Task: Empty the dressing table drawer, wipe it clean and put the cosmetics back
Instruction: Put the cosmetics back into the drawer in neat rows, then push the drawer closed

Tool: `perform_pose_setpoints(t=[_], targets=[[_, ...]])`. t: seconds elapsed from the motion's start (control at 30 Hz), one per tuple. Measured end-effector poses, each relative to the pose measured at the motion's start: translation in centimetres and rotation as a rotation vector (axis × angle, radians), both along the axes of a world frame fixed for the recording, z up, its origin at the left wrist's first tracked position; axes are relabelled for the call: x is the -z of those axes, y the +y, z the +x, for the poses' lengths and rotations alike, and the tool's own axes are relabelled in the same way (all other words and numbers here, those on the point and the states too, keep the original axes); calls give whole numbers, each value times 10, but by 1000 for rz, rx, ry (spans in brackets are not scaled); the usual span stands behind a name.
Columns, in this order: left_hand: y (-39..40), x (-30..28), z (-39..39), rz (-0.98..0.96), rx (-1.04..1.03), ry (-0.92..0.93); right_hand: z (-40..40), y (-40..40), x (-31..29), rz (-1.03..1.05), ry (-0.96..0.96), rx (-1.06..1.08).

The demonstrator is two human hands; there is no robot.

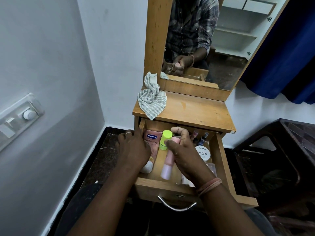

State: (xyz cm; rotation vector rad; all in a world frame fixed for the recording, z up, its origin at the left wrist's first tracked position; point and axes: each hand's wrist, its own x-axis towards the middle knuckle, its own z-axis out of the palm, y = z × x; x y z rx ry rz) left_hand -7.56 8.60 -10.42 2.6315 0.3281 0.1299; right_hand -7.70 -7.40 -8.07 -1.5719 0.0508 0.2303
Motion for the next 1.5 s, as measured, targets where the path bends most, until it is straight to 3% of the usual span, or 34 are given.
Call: perform_pose_setpoints(t=[0.1,0.27,0.5,0.7,1.0,1.1,1.37,1.5], targets=[[1,0,1,-2,1,5,1,1,0,-34,-39,27],[1,-1,2,5,9,22,-9,1,10,-456,-8,100],[1,-2,2,8,10,32,-4,12,11,-730,8,29],[1,-2,2,11,14,45,12,21,34,-780,164,11],[1,0,2,16,11,34,5,10,34,-947,162,-35],[0,1,2,3,12,33,6,9,35,-906,192,-39],[1,2,1,14,10,26,3,0,31,-980,135,-82],[0,0,2,40,8,8,-31,-16,6,-965,-78,-19]])
